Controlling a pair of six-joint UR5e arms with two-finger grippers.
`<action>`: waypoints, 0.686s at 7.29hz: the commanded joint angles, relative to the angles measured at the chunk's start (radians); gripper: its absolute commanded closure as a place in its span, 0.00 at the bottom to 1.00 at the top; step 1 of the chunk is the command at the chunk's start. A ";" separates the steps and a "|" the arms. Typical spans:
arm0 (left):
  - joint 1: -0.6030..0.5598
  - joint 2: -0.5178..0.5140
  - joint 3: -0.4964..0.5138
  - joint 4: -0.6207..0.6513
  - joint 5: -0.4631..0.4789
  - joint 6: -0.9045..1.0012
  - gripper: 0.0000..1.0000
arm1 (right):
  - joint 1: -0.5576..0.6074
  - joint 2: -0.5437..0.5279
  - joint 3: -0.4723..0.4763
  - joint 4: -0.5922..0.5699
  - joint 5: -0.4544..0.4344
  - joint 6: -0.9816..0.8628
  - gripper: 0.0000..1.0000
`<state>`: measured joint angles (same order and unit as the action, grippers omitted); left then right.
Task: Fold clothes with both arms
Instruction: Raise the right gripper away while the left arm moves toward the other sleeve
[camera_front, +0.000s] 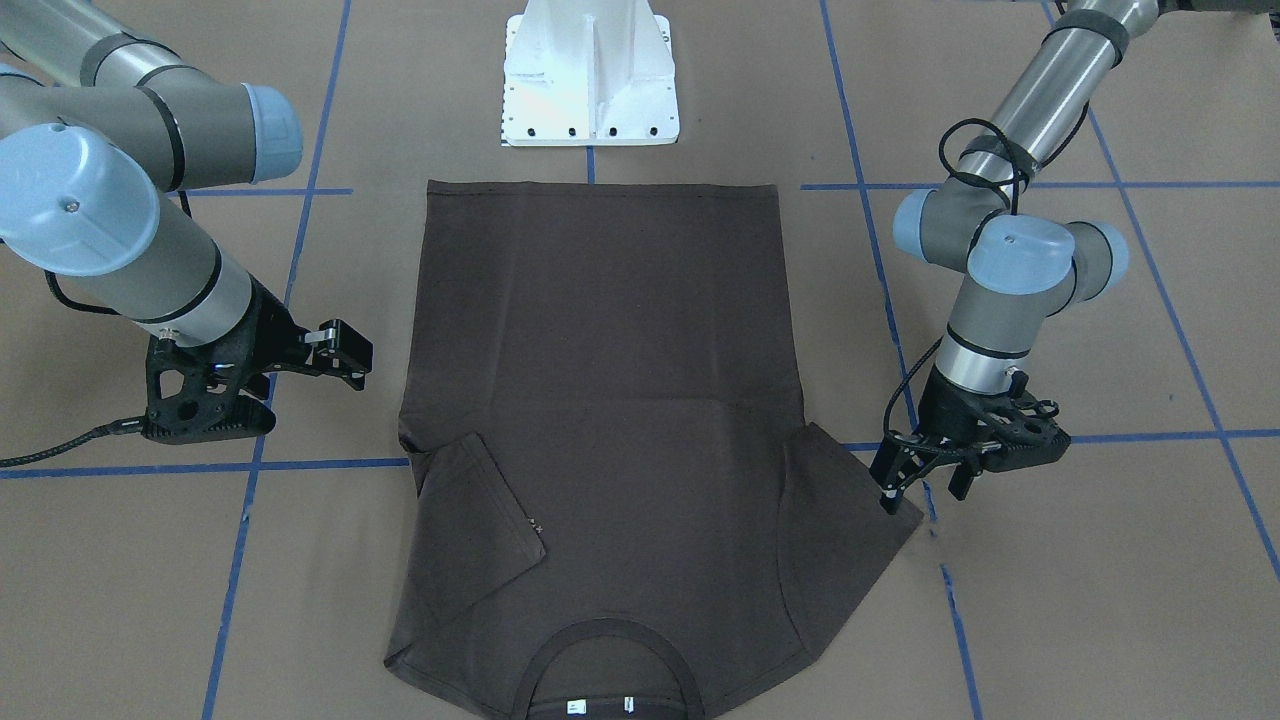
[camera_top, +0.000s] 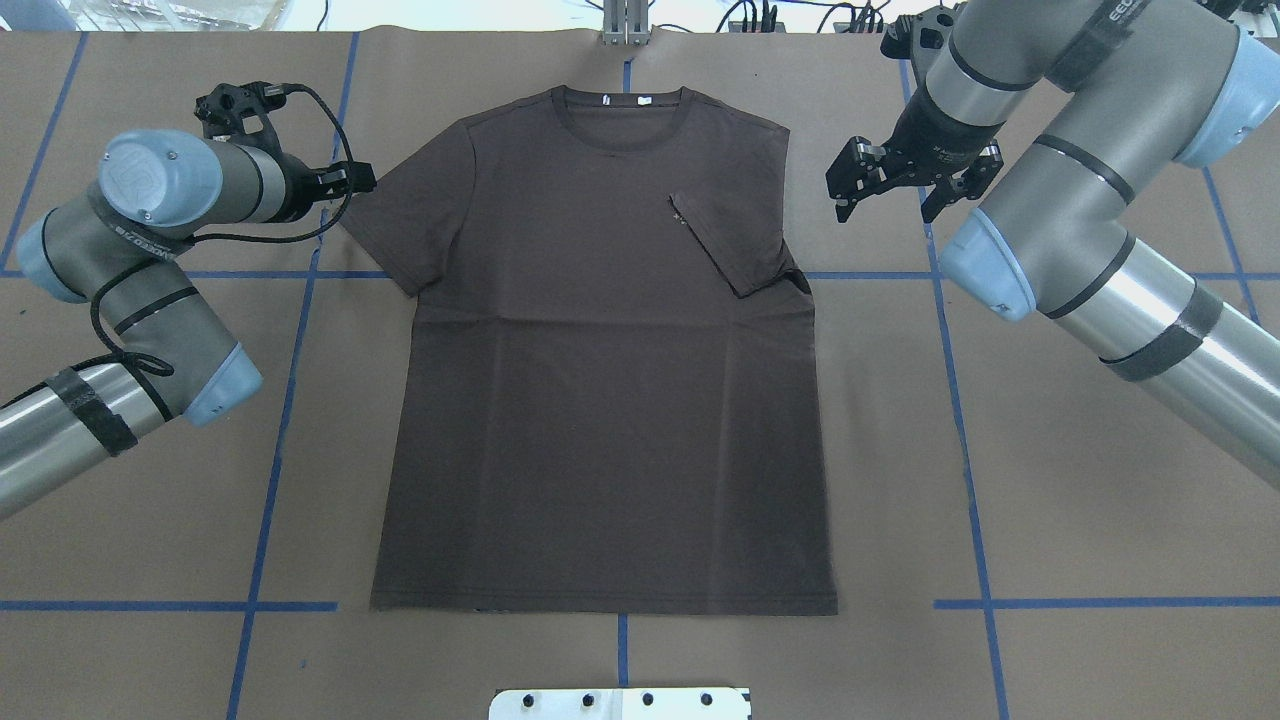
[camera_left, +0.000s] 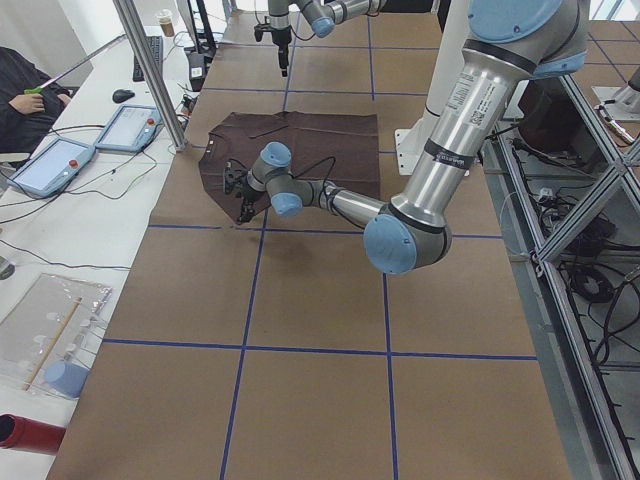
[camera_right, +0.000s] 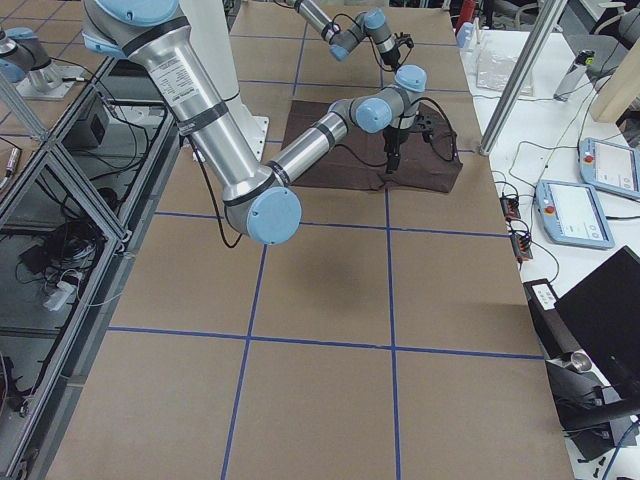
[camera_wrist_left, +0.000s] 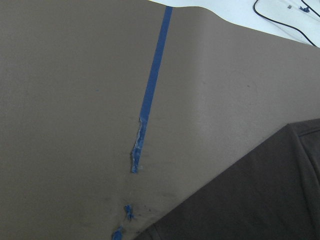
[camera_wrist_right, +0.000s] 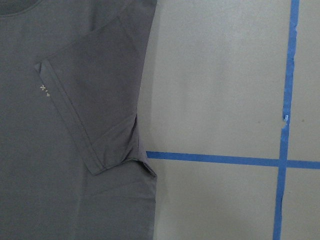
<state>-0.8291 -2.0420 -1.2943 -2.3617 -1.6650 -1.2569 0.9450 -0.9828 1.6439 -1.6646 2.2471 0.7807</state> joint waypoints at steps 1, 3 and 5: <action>0.007 -0.032 0.074 -0.005 0.046 0.014 0.01 | -0.003 -0.002 -0.004 0.002 -0.001 0.000 0.00; 0.028 -0.043 0.090 -0.005 0.068 0.014 0.01 | -0.003 0.000 -0.006 0.002 -0.004 0.002 0.00; 0.031 -0.044 0.090 -0.005 0.070 0.016 0.04 | -0.003 0.000 -0.006 0.002 -0.004 0.002 0.00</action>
<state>-0.8012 -2.0847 -1.2058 -2.3669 -1.5987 -1.2421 0.9420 -0.9834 1.6387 -1.6628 2.2430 0.7815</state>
